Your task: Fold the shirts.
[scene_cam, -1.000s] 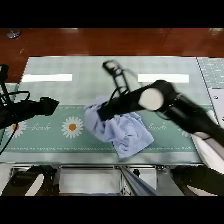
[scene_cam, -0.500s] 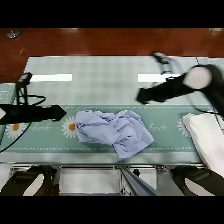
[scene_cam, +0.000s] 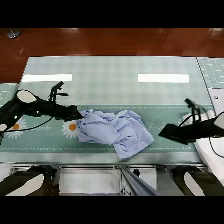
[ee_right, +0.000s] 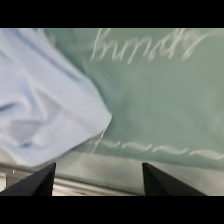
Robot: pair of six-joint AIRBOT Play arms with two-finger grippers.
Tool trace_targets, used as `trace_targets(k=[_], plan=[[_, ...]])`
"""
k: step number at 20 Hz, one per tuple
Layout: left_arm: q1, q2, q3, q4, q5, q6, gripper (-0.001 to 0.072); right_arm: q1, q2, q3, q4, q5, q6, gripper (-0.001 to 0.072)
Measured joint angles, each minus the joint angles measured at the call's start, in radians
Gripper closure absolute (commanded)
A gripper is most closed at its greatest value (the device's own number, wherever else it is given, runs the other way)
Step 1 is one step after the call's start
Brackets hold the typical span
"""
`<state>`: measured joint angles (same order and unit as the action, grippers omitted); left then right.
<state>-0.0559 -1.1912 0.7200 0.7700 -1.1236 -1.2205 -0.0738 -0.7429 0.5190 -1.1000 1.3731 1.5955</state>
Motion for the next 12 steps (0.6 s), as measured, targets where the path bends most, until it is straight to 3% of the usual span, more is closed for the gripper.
trace_targets(k=[4, 12], plan=[[0.001, -0.03, 0.037, -0.064, -0.008, 0.068, 0.0687, 0.168, -0.035, -0.072, 0.055, -0.033, 0.041, 0.0099], [0.001, -0.041, 0.068, -0.09, -0.021, 0.105, 0.0687, 0.41, -0.232, -0.095, 0.212, -0.272, 0.07, 0.0099]])
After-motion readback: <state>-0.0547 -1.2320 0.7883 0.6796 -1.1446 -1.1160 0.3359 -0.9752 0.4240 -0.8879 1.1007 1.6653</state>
